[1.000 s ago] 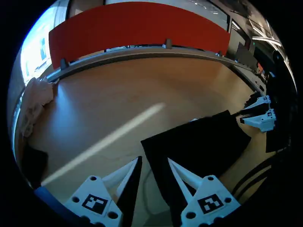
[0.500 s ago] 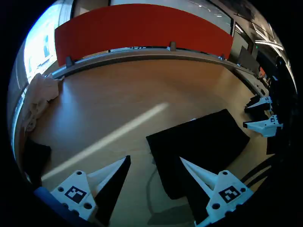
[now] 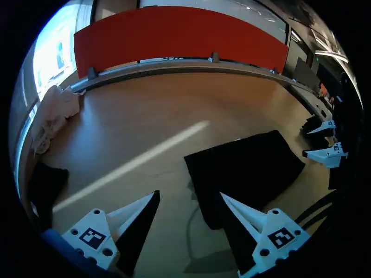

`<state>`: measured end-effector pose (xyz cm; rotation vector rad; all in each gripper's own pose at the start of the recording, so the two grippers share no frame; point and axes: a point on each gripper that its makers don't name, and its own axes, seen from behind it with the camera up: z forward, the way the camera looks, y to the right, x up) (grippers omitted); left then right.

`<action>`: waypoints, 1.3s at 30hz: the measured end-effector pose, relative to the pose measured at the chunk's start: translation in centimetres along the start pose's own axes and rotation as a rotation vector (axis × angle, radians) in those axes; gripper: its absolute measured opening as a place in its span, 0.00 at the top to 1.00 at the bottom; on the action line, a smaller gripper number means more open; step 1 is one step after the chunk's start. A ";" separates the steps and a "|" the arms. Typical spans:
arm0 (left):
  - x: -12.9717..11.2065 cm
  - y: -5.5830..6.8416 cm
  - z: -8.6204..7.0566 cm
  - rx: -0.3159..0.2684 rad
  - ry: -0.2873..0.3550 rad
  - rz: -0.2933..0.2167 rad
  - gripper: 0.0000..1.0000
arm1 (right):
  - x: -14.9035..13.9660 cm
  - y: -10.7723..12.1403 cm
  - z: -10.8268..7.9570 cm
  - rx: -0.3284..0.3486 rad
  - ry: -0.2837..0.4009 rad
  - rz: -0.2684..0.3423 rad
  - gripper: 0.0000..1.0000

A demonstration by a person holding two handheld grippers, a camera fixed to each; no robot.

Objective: Fold towel

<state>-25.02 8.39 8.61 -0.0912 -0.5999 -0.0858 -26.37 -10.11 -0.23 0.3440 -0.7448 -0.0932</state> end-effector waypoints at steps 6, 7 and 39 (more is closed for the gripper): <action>-1.5 -0.2 -1.2 0.011 -0.004 -0.021 0.15 | -1.3 -0.5 -0.9 0.002 -0.006 0.003 0.02; -1.7 -0.3 -1.4 0.013 -0.004 -0.025 0.15 | -1.4 -0.6 -1.0 0.003 -0.007 0.004 0.02; -6.7 -2.6 -7.5 0.111 -0.001 -0.112 0.15 | -4.2 -1.6 -0.8 0.150 -0.066 -0.191 0.20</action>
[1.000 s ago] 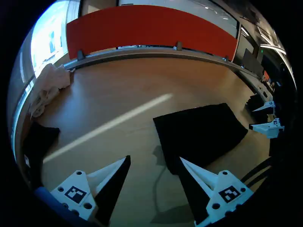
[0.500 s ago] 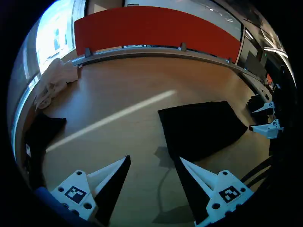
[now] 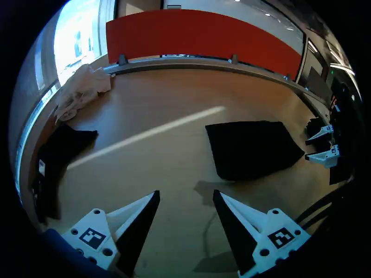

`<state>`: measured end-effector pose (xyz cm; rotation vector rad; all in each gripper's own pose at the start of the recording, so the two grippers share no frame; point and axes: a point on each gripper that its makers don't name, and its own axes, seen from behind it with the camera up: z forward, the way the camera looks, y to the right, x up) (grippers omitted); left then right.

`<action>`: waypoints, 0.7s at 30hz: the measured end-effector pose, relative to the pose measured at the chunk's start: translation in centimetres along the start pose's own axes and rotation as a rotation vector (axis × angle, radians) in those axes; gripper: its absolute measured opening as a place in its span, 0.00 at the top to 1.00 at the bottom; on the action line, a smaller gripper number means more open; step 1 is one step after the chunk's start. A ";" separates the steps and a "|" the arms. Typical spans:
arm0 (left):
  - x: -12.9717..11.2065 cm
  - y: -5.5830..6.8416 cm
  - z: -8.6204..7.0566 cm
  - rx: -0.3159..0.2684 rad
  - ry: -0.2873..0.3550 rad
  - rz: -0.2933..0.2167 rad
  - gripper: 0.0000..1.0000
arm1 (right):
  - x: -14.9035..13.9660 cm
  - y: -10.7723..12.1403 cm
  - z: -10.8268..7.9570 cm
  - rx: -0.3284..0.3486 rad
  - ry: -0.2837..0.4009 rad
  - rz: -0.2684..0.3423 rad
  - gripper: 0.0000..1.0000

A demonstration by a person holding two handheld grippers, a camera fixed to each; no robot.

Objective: Fold towel

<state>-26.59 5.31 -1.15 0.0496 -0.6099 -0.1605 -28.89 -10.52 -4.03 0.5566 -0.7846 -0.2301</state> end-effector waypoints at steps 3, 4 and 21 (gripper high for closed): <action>-0.3 -0.4 -0.6 0.010 0.001 -0.008 0.15 | -0.2 0.0 0.2 0.013 -0.009 -0.009 0.28; -0.5 -0.5 -0.8 0.014 0.001 -0.010 0.15 | -0.3 0.0 0.3 0.019 -0.014 -0.012 0.30; -1.7 -2.2 -2.8 0.053 0.003 -0.042 0.15 | -1.2 0.3 0.8 0.068 -0.060 -0.056 0.76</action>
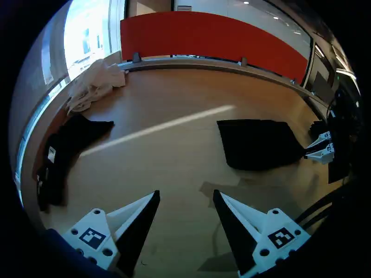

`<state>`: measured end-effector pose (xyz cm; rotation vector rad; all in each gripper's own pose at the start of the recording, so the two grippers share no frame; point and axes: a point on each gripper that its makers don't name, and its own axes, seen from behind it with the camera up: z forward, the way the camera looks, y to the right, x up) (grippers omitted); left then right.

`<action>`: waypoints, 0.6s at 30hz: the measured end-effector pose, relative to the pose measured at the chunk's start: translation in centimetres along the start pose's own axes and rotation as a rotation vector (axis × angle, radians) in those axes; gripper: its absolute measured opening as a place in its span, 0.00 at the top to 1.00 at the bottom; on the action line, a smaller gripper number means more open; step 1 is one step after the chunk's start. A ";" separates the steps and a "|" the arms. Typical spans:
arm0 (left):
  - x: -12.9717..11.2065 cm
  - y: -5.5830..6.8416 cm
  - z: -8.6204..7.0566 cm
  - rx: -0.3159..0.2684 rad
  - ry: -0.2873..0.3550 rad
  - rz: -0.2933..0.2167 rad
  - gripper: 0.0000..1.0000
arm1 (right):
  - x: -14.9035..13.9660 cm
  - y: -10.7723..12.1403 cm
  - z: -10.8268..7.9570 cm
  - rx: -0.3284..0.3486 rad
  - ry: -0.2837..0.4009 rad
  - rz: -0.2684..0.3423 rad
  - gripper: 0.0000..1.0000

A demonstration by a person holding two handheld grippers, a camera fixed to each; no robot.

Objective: Fold towel

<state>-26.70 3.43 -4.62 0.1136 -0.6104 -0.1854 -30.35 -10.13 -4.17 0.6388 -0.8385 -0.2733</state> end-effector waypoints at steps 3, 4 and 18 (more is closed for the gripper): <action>-0.1 -0.1 -0.1 0.002 -0.001 -0.003 0.15 | 0.0 -0.1 0.0 0.003 -0.003 -0.007 0.83; -0.1 -0.1 -0.1 0.001 -0.002 -0.003 0.15 | 0.0 -0.1 0.0 0.002 -0.003 -0.011 0.87; 0.2 0.2 -0.1 -0.009 0.004 -0.007 0.15 | 2.1 0.3 -0.9 -0.029 0.018 -0.062 0.98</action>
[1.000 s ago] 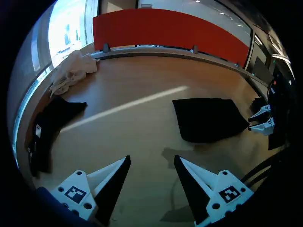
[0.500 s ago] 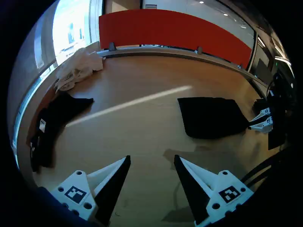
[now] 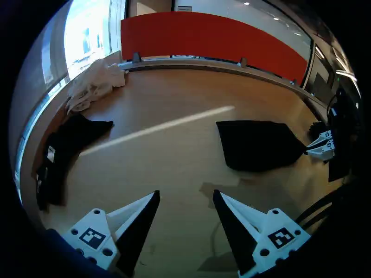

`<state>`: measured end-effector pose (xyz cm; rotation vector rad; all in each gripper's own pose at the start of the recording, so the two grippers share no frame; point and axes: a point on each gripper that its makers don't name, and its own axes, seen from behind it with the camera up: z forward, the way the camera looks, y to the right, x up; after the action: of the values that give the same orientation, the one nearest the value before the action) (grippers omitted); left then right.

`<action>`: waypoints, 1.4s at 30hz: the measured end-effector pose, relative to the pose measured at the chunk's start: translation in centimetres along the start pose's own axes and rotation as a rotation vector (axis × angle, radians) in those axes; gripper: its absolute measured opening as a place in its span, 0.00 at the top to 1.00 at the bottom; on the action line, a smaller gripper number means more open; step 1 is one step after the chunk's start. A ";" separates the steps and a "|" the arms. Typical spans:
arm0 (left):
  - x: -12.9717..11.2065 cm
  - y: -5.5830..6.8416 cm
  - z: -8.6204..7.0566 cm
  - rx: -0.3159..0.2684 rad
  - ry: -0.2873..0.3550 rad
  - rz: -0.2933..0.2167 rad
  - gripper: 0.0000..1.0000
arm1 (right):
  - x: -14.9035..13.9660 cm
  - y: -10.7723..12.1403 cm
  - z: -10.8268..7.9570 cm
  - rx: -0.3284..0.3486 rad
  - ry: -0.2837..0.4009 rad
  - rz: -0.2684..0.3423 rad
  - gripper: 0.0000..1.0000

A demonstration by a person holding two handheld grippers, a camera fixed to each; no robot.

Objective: Fold towel

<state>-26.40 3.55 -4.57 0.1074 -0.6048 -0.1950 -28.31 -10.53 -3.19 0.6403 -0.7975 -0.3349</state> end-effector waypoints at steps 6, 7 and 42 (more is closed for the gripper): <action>0.0 -0.1 0.0 -0.004 0.005 -0.009 0.15 | 2.4 -0.2 -0.8 -0.006 0.011 -0.051 0.98; 0.0 -0.1 0.0 -0.005 0.006 -0.011 0.15 | 3.0 -0.3 -0.9 -0.006 0.018 -0.064 0.98; 0.7 -0.6 -1.2 -0.028 0.050 -0.065 0.15 | 18.0 -4.2 -0.4 0.057 0.132 -0.324 0.98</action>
<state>-25.24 2.88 -5.25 0.1048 -0.5490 -0.2628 -16.27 -22.69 3.86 0.8391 -0.5775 -0.5595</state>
